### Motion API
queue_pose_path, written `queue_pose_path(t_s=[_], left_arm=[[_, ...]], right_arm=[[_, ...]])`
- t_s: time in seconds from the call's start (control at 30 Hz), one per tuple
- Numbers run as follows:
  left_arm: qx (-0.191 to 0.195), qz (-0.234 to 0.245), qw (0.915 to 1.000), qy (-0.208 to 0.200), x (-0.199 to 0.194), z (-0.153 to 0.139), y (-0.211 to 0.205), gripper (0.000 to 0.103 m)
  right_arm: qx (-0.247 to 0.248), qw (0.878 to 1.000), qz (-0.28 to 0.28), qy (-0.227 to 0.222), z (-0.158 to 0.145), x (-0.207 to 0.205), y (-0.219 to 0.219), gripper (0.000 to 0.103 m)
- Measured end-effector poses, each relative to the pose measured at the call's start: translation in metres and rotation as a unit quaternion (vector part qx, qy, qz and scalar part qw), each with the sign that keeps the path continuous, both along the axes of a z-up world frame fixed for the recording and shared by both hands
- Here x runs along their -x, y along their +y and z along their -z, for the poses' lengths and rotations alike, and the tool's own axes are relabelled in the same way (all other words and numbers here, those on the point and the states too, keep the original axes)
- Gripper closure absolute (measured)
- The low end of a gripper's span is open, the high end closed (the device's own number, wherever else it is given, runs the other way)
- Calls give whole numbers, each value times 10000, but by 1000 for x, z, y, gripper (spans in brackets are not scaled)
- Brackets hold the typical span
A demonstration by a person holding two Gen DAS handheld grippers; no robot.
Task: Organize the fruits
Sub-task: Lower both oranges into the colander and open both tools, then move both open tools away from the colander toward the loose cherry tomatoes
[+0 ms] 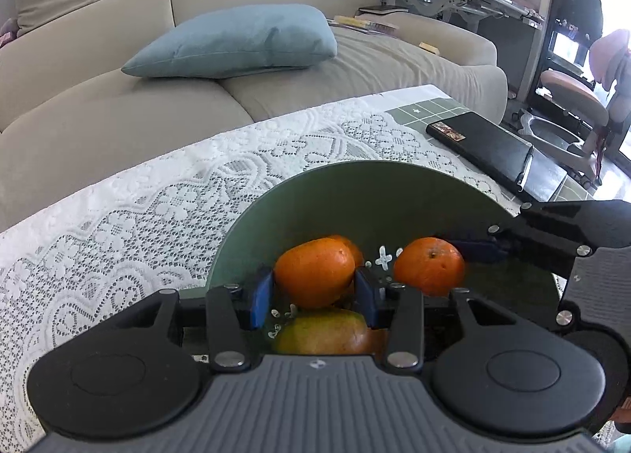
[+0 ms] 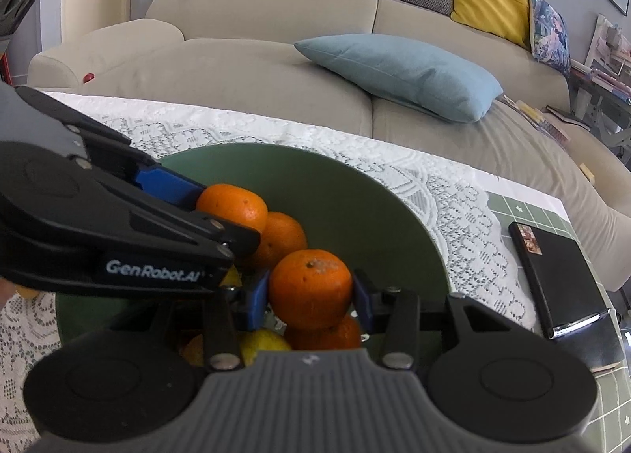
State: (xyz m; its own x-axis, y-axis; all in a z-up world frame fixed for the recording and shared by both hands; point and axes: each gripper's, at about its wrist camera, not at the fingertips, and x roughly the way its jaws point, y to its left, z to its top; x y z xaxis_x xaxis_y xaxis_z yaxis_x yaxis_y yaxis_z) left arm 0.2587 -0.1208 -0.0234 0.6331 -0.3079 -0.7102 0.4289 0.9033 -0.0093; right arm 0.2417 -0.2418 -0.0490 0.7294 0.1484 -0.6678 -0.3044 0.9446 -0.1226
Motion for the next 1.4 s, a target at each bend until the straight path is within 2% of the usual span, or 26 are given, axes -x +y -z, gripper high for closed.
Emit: queue_pose_path(t_s=[0.53,0.87,1.03,1.1,1.2,1.33,1.4], left_arm=[[-162,-13,9999,-35,4,-2,-2,52],[-79,-16,9999,-75,9,-7,2,34],[-46,-4,9998,-182,16,-13,4,34],[-35,-30,9997,-259,19,-17,5,34],[26,-52,9992,-406,24,-25,8,34],[88,-203,9975,-668,35,-36,18,34],[87,-323,9964,-780,40,-41,24,33]], right_arm=[[-7,10000,-41,-18,-2,8,-1,60],[-55,9999,-10,-146,-7,16,-5,45],[-51,9997,-6,-235,-10,21,-6,43],[-53,9995,23,-305,-12,25,-6,37],[-81,9989,80,-445,-16,29,-6,36],[-268,9977,162,-604,-21,33,-7,35],[-419,9963,229,-709,-25,35,-7,29]])
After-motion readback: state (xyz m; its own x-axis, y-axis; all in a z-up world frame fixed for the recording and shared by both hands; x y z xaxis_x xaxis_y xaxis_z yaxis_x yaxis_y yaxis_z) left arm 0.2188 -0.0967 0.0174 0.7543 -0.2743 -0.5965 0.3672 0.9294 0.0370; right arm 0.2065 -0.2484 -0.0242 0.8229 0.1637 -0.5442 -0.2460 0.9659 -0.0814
